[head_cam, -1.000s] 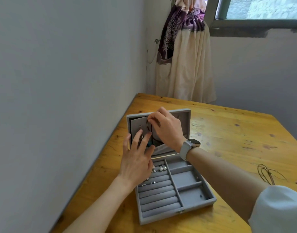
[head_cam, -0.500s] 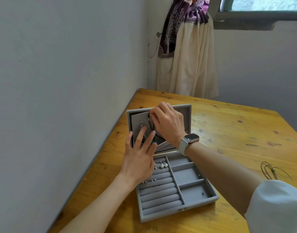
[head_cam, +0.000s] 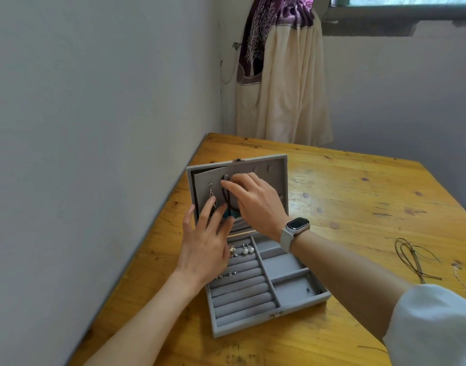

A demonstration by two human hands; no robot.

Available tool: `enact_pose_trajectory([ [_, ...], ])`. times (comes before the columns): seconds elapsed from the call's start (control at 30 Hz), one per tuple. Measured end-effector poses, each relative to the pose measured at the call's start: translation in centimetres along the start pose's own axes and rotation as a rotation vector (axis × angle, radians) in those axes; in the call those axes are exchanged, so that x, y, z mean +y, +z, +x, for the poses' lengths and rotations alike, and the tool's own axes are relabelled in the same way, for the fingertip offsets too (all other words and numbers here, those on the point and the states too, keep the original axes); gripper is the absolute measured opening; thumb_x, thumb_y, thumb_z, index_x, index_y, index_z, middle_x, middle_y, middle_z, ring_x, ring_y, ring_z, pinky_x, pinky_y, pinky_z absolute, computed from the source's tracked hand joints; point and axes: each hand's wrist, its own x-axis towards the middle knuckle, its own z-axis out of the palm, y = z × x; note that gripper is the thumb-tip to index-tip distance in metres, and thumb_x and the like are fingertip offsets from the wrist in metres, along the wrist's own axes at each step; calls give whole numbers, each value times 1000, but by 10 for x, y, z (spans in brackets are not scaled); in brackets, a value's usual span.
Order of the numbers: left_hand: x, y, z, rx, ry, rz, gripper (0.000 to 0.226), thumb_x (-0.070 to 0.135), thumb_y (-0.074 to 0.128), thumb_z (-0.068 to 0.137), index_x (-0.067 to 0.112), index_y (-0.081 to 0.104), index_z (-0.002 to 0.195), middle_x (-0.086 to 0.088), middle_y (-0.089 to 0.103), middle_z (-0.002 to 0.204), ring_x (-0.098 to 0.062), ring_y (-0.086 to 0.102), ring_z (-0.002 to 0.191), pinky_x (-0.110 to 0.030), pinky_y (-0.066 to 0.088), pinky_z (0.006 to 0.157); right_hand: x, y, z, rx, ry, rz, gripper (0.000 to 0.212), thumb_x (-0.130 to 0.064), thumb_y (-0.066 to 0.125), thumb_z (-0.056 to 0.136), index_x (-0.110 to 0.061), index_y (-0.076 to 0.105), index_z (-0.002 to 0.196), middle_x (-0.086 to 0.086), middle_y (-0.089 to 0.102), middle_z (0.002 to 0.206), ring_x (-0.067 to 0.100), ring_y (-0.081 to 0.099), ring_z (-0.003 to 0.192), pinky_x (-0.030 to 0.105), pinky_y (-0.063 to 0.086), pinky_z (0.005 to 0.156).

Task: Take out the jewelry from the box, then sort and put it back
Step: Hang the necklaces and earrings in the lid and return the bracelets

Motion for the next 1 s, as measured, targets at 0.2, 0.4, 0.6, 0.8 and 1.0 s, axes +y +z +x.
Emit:
enact_pose_trajectory([
  [0.2, -1, -3, -7, -4, -30, -6, 55, 22, 71, 63, 10, 60, 116, -12, 58, 119, -28, 34, 126, -53, 22, 103, 9, -3, -34, -170, -29, -56, 42, 1, 51, 69, -10, 62, 107, 8, 62, 115, 27, 61, 94, 37, 53, 65],
  [0.4, 21, -16, 1, 35, -54, -93, 50, 19, 67, 66, 12, 58, 115, -10, 58, 118, -27, 38, 122, -52, 24, 102, 27, -37, -78, -170, 74, -25, 39, 2, 57, 72, -11, 63, 107, 9, 64, 115, 26, 60, 106, 37, 49, 85],
  [0.6, 109, -25, 33, -81, 5, -394, 48, 13, 70, 65, 11, 59, 112, -12, 58, 118, -29, 52, 114, -47, 39, 96, 66, -86, -158, -156, 339, -23, 32, 7, 52, 77, -8, 63, 103, 10, 66, 103, 27, 62, 93, 36, 55, 73],
  [0.8, 216, -24, 58, -374, 174, -579, 45, 22, 41, 90, 16, 36, 135, -6, 33, 143, -21, 27, 131, -35, 27, 104, 130, -121, -235, -234, 849, -117, 29, -5, 47, 88, -7, 58, 114, 12, 60, 111, 30, 51, 107, 39, 44, 85],
  [1.0, 261, 6, 63, -692, 129, -457, 56, 46, 22, 95, 28, 5, 145, -5, -4, 155, -29, -12, 141, -51, -6, 111, 175, -130, -250, -349, 1145, -99, 36, -25, 44, 93, -12, 50, 125, 14, 49, 126, 30, 36, 121, 42, 34, 101],
])
